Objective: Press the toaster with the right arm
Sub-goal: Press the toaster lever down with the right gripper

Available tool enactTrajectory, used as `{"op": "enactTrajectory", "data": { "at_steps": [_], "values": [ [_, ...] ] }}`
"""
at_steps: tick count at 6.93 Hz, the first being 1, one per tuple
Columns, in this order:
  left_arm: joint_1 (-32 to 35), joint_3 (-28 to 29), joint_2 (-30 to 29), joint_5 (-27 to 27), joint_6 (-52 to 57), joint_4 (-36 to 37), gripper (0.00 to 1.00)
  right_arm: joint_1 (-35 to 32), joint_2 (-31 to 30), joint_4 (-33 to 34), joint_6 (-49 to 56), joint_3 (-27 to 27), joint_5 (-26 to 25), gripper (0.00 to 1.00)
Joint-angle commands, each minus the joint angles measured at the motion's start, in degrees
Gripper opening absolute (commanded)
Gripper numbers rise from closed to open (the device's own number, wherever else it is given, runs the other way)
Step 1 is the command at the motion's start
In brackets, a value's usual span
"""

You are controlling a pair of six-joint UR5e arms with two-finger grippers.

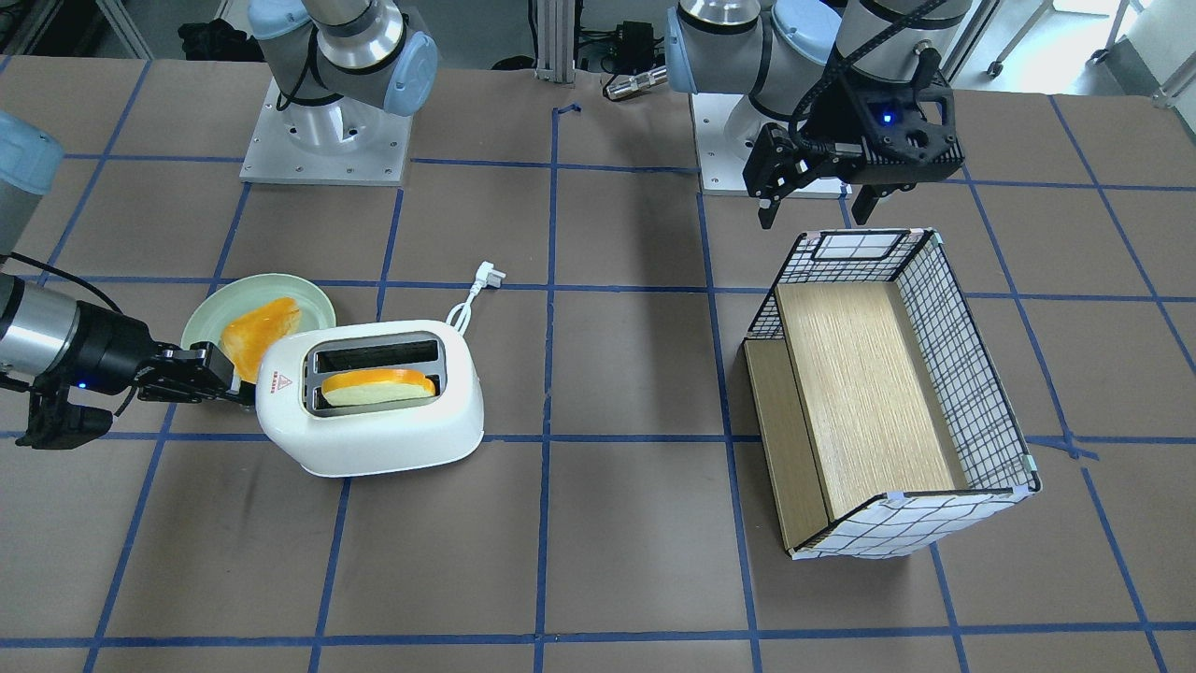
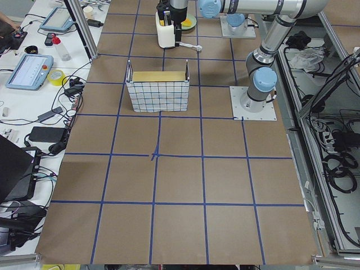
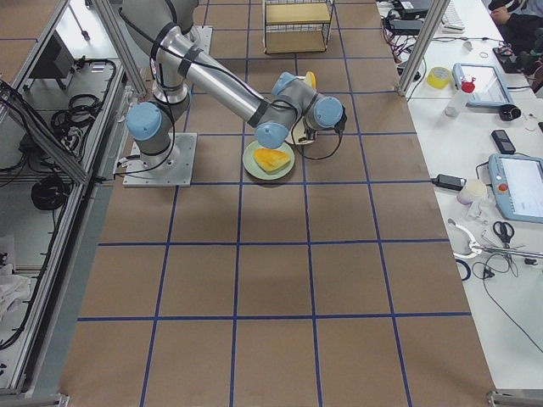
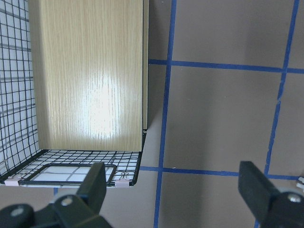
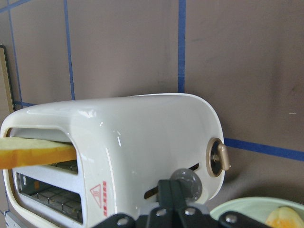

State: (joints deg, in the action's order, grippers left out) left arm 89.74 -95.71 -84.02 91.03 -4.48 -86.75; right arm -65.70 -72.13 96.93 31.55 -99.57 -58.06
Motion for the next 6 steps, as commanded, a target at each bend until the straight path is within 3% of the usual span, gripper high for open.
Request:
{"op": "enactTrajectory", "data": {
  "at_steps": [1,6],
  "values": [
    [0.00,0.00,0.00,0.02,0.00,0.00,1.00,0.05,0.67,0.79,0.09,-0.01,0.05,0.00],
    [0.00,0.00,0.00,-0.07,0.00,0.00,1.00,0.05,1.02,3.52,0.53,-2.29,-0.04,0.00]
  ]
}}
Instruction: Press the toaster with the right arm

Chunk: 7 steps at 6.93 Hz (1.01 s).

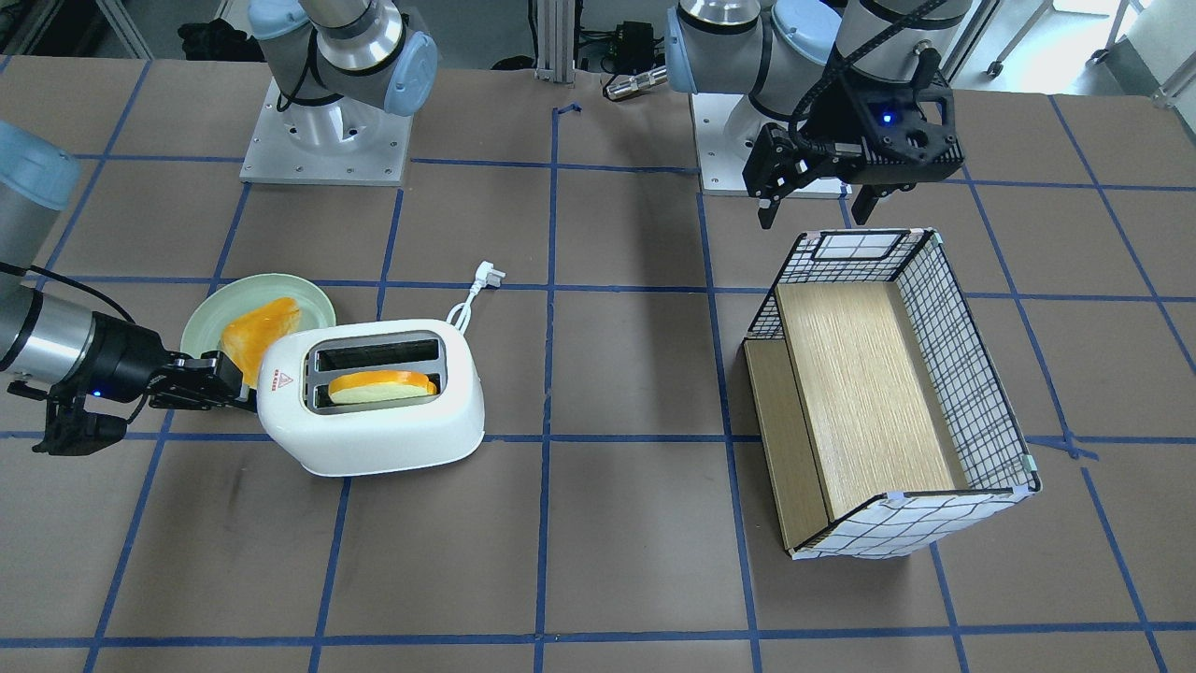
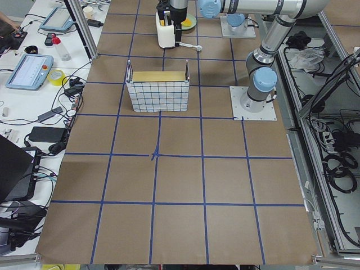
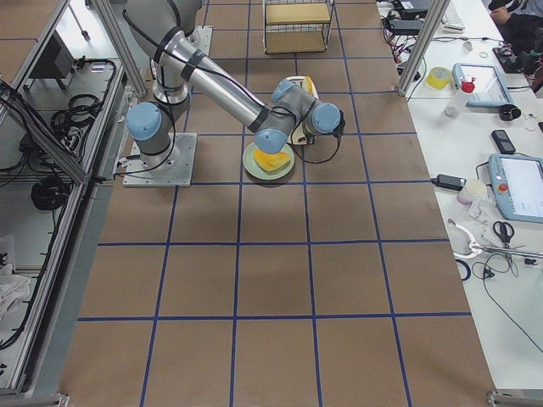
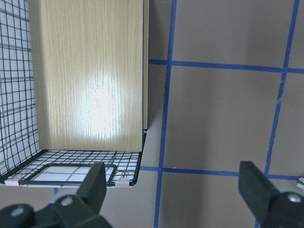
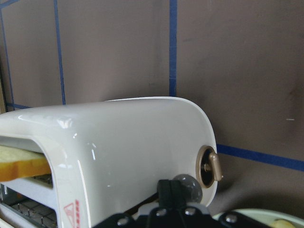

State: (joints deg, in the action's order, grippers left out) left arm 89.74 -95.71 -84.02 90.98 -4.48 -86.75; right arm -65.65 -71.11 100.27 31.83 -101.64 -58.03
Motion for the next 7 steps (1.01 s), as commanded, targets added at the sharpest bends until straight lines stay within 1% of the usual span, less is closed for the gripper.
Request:
{"op": "enactTrajectory", "data": {
  "at_steps": [1,5,7],
  "values": [
    [0.00,0.00,0.00,0.08,0.00,0.00,1.00,0.00,0.10,0.19,0.25,-0.32,-0.07,0.00],
    [0.00,0.00,0.00,0.08,0.00,0.00,1.00,0.00,0.01,0.19,0.16,-0.32,-0.07,0.00],
    [0.00,0.00,0.00,0.08,0.00,0.00,1.00,0.00,-0.87,0.01,-1.67,0.38,-0.42,0.00]
  ]
}}
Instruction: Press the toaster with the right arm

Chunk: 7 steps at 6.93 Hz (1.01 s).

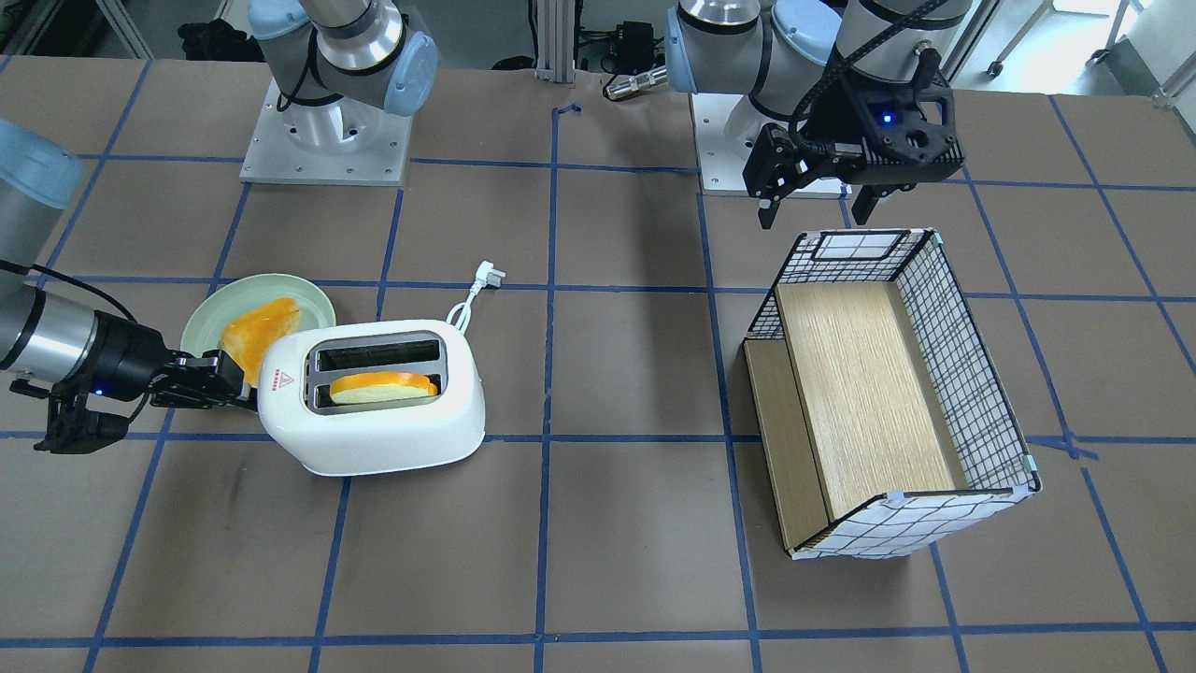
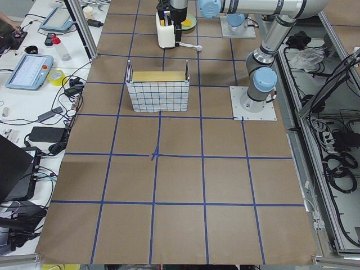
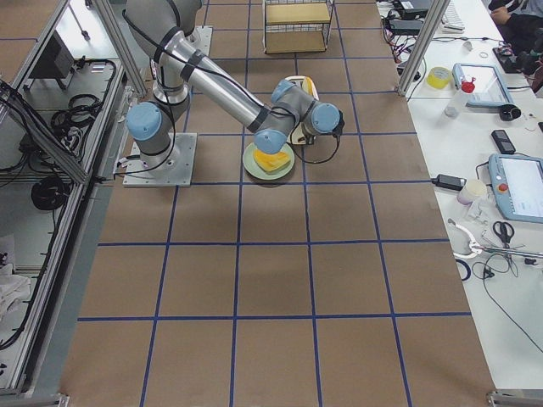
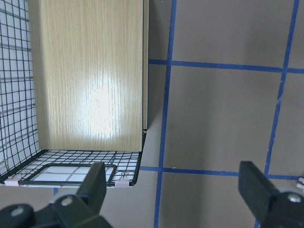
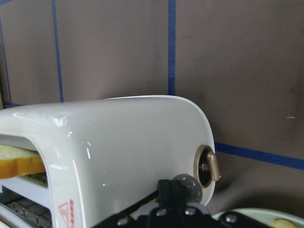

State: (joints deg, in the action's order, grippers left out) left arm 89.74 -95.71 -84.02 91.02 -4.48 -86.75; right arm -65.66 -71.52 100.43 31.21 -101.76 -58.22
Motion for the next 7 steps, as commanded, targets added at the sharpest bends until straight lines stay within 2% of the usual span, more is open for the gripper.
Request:
{"op": "enactTrajectory", "data": {
  "at_steps": [1,5,6,7],
  "values": [
    [0.00,0.00,0.00,0.04,0.00,0.00,1.00,0.09,-1.77,-0.41,-1.93,0.86,-0.66,0.00],
    [0.00,0.00,0.00,0.04,0.00,0.00,1.00,-0.35,-6.26,-1.73,-6.24,1.30,-0.14,0.00],
    [0.00,0.00,0.00,0.04,0.00,0.00,1.00,-0.43,-6.70,-3.38,-6.33,2.61,-0.49,0.00],
    [0.00,0.00,0.00,0.04,0.00,0.00,1.00,-0.96,-8.62,-6.27,-6.34,5.23,-3.19,0.00]
  ]
}}
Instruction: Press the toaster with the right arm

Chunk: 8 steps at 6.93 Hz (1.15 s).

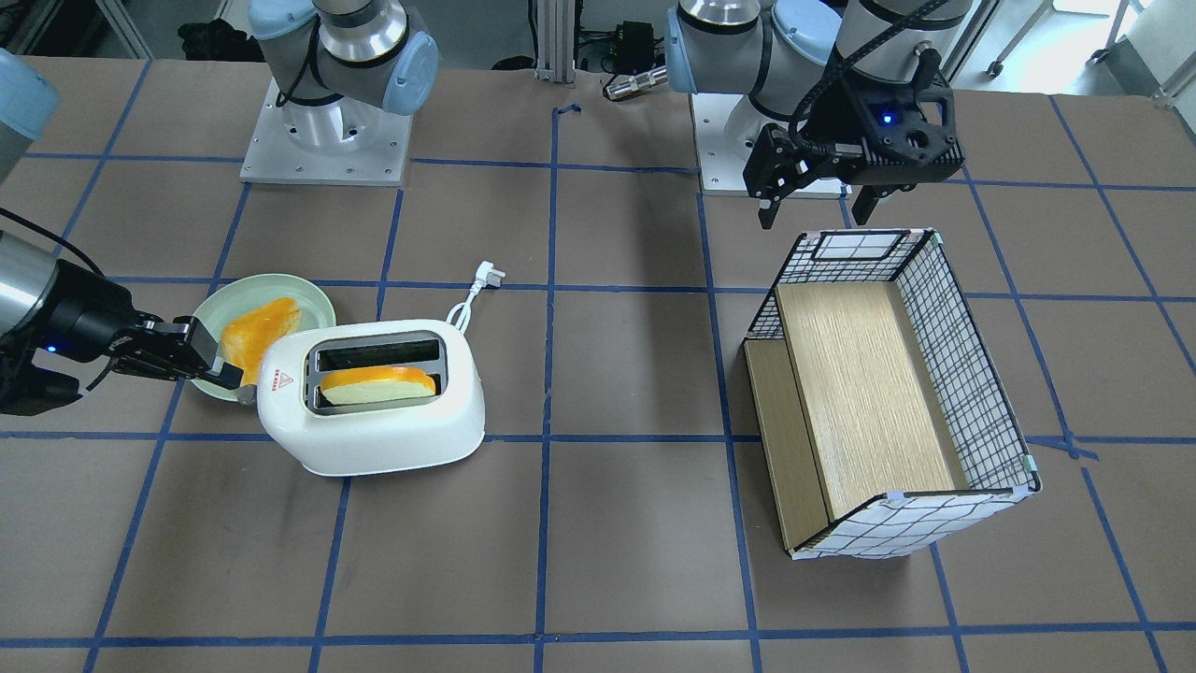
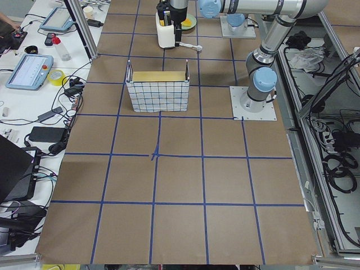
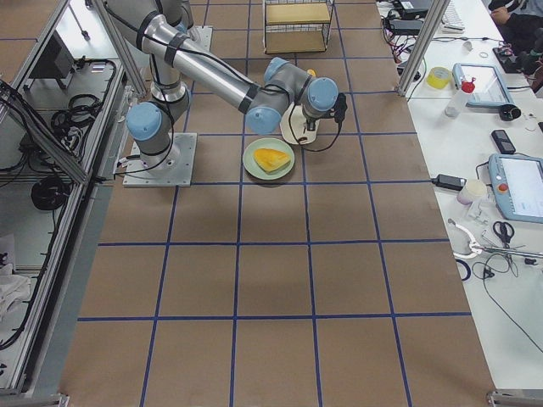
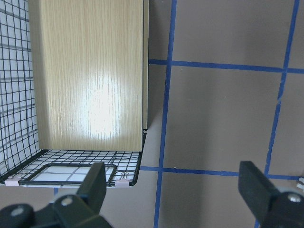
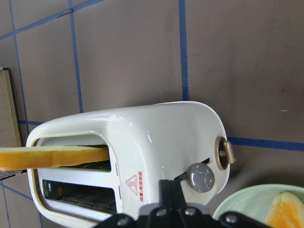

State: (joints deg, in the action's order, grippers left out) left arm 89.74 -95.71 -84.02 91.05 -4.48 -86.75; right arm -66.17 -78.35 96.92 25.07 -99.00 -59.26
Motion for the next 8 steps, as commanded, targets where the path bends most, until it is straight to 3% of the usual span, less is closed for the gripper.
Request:
{"op": "enactTrajectory", "data": {
  "at_steps": [1,4,6,8],
  "values": [
    [0.00,0.00,0.00,0.00,0.00,0.00,1.00,-2.02,-4.06,-7.40,-1.24,6.67,-5.92,0.00],
    [0.00,0.00,0.00,-0.09,0.00,0.00,1.00,-9.22,-4.61,-20.77,-11.14,21.88,-15.94,0.00],
    [0.00,0.00,0.00,-0.09,0.00,0.00,1.00,-15.01,-4.62,-21.86,-20.73,24.90,-20.70,0.00],
    [-0.09,0.00,0.00,0.00,0.00,0.00,1.00,-19.42,-4.61,-21.16,-26.98,23.94,-22.92,0.00]
  ]
}}
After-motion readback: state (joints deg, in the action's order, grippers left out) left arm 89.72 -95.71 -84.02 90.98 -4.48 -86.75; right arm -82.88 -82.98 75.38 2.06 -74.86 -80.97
